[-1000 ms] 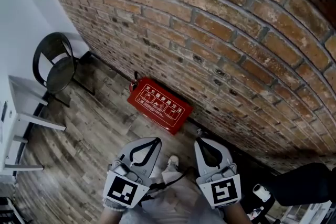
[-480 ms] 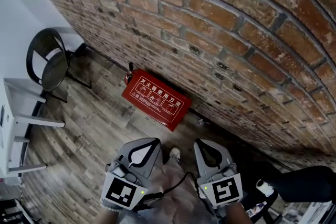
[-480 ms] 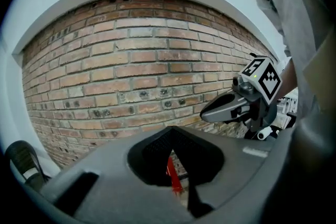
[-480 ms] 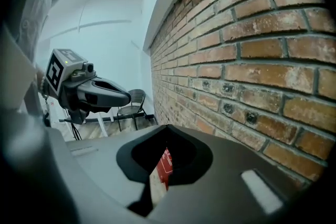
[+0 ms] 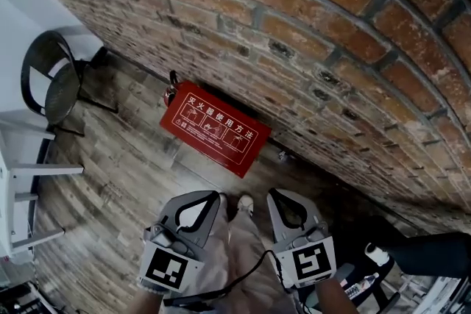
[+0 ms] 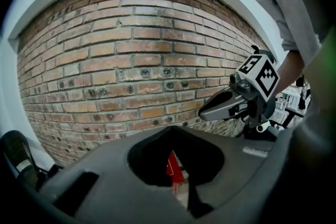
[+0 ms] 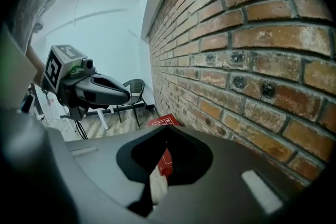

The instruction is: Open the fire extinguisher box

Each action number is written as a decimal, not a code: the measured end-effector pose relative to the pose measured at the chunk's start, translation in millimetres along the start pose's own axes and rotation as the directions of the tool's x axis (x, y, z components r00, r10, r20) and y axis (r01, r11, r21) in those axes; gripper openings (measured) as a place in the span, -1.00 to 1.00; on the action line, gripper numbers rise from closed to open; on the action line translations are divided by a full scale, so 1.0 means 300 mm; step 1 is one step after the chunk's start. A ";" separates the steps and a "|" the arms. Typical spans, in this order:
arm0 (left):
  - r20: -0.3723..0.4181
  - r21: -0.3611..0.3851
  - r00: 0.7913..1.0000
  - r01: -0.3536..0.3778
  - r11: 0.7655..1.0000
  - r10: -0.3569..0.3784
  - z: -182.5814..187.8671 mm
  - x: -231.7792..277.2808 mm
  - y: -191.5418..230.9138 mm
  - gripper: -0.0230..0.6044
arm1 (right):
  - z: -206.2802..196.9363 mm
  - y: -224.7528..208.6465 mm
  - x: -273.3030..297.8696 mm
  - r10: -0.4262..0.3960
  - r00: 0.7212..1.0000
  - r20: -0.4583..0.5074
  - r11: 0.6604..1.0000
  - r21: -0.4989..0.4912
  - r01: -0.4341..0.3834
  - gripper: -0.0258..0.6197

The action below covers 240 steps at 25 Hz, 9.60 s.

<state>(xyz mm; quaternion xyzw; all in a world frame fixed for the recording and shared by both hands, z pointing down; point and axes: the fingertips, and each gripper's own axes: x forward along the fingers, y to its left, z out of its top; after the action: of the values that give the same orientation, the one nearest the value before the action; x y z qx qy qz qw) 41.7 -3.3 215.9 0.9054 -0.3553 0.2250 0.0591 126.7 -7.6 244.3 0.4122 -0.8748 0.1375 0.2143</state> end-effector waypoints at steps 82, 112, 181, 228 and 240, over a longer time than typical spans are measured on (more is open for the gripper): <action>-0.246 -0.106 0.968 0.011 0.994 -0.037 -1.128 0.583 0.053 -0.94 | -0.742 0.013 0.620 0.277 0.960 -0.044 0.818 0.535 -0.211 0.03; -0.260 -0.109 0.964 0.025 0.994 -0.053 -1.180 0.558 0.037 -0.93 | -0.672 0.037 0.549 0.308 0.948 -0.082 0.933 0.218 -0.285 0.04; -0.210 -0.175 0.977 -0.001 0.984 -0.037 -1.100 0.550 0.070 -0.93 | -0.627 0.070 0.731 0.416 0.876 -0.244 0.908 0.158 -0.388 -0.53; -0.224 -0.199 0.973 0.003 0.980 -0.048 -1.200 0.424 0.027 -0.93 | -0.808 0.352 0.722 0.531 0.693 -0.487 0.832 0.146 -0.535 -0.52; -0.245 -0.196 0.967 0.021 0.980 -0.070 -1.259 0.368 0.000 -0.93 | -0.894 0.442 0.722 0.561 0.636 -0.530 0.812 0.206 -0.545 -0.64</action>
<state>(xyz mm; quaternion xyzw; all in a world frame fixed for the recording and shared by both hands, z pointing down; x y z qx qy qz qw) -25.0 29.6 602.3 0.8677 -0.3440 0.3009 0.1954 -29.8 43.4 574.8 0.0670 -0.8515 0.3242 0.4066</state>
